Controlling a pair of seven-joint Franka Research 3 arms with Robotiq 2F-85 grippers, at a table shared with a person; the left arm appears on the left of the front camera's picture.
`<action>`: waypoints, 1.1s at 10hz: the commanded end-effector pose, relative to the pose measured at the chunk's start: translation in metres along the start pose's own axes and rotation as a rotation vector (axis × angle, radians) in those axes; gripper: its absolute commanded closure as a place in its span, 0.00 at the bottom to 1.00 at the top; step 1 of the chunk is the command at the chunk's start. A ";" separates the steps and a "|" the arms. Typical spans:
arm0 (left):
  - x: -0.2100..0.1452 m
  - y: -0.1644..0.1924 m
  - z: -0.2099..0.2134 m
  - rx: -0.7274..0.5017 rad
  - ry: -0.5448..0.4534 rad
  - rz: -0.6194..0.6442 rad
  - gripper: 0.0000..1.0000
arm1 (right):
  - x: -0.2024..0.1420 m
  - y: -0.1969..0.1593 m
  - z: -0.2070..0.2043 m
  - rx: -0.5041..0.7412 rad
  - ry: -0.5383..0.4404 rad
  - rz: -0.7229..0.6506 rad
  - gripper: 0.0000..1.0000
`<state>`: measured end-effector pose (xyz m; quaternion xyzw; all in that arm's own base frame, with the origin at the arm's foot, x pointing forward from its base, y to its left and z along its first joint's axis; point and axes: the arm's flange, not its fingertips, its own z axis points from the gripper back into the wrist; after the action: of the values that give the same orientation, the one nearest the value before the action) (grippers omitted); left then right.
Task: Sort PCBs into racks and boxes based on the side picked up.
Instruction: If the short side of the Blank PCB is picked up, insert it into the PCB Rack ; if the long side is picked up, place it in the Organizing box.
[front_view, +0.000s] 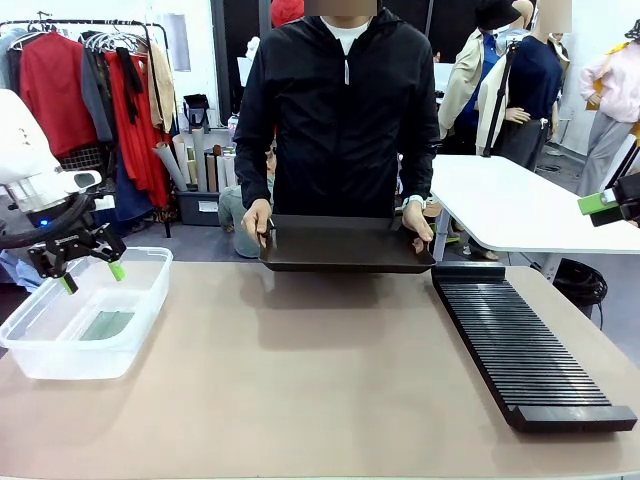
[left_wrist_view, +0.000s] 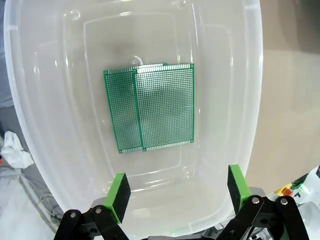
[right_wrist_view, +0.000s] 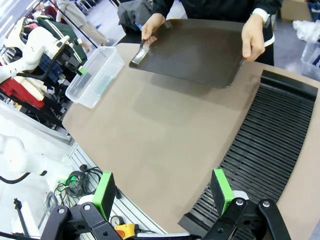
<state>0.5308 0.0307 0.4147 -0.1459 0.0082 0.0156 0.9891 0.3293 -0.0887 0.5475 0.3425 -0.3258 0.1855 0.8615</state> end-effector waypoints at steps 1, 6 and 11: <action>0.000 0.002 0.002 -0.002 -0.006 -0.005 0.00 | 0.002 0.000 -0.002 0.021 -0.029 0.014 0.00; 0.000 0.002 0.002 -0.002 -0.006 -0.005 0.00 | 0.002 0.000 -0.002 0.021 -0.029 0.014 0.00; -0.010 -0.008 0.034 -0.307 -0.080 -0.095 0.00 | 0.002 0.000 -0.002 0.021 -0.029 0.014 0.00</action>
<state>0.5308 0.0268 0.4435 -0.2432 -0.0315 0.0081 0.9694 0.3293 -0.0887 0.5474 0.3426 -0.3257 0.1854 0.8615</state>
